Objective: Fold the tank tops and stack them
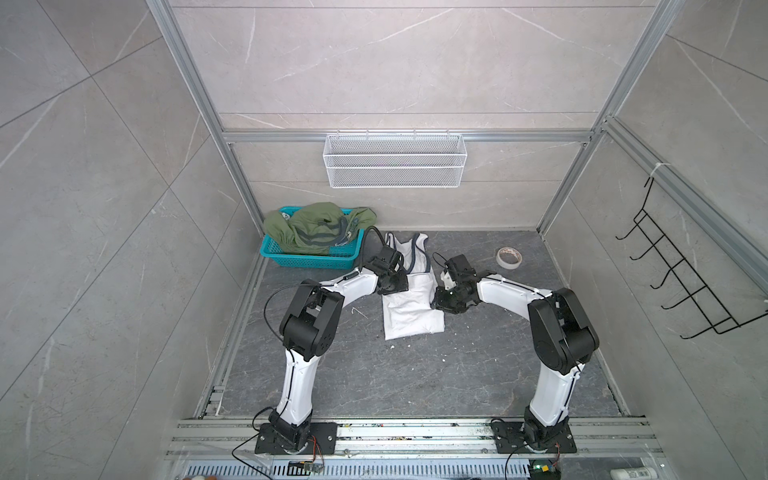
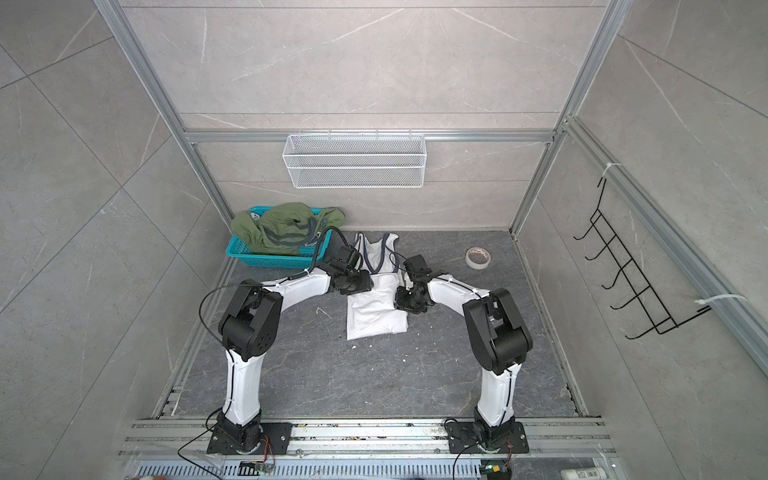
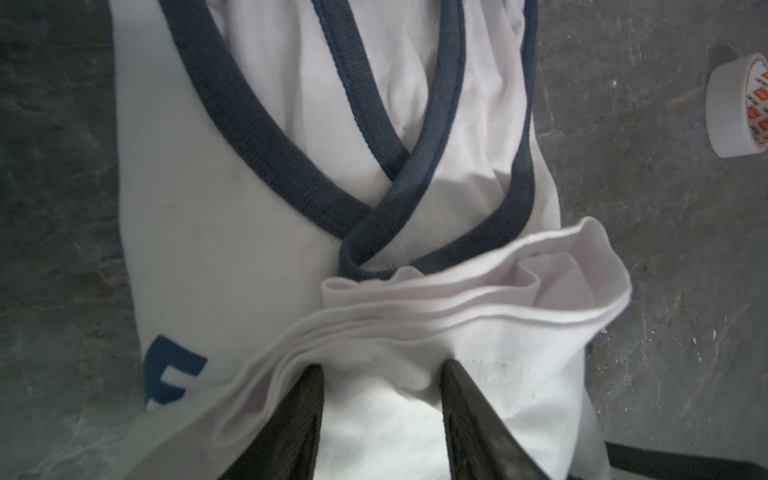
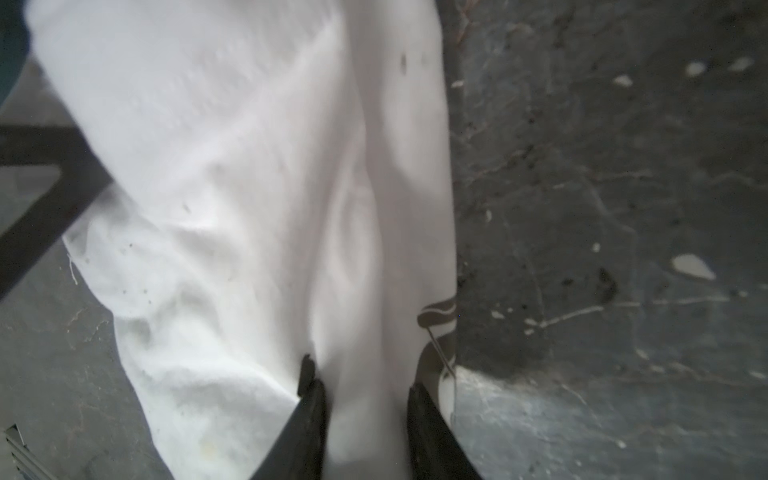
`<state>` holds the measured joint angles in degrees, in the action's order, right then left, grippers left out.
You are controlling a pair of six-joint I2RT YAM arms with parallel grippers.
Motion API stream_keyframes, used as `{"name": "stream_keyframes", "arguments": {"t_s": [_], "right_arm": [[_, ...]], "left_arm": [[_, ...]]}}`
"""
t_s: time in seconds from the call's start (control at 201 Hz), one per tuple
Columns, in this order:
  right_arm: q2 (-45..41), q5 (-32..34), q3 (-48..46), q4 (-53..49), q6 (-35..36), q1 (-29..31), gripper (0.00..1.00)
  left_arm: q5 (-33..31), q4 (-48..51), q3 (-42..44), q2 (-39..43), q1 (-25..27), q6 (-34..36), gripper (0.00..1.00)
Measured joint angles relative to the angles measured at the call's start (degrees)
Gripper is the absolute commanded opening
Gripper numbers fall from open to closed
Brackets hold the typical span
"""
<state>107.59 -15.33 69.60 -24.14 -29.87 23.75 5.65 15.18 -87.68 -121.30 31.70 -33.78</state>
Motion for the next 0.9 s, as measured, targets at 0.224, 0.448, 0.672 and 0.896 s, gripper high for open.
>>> {"name": "stream_keyframes", "arguments": {"t_s": [0.224, 0.448, 0.672, 0.896], "right_arm": [[-3.6, -0.6, -6.5, 2.7, -0.5, 0.0, 0.31], [-7.3, 0.8, -10.9, 3.4, -1.6, 0.0, 0.38], [-16.0, 3.9, -12.4, 0.8, -2.0, 0.0, 0.59], [-22.7, 3.5, -15.6, -0.2, -2.5, 0.0, 0.66]], "left_arm": [[-0.2, 1.5, -5.6, -4.5, -0.9, 0.0, 0.50], [-0.1, 3.0, -6.6, -5.8, -0.8, 0.0, 0.50], [1.1, 8.0, -9.4, -5.8, -0.9, 1.2, 0.58], [3.8, 14.1, -7.6, 5.2, -0.9, 1.9, 0.68]]}}
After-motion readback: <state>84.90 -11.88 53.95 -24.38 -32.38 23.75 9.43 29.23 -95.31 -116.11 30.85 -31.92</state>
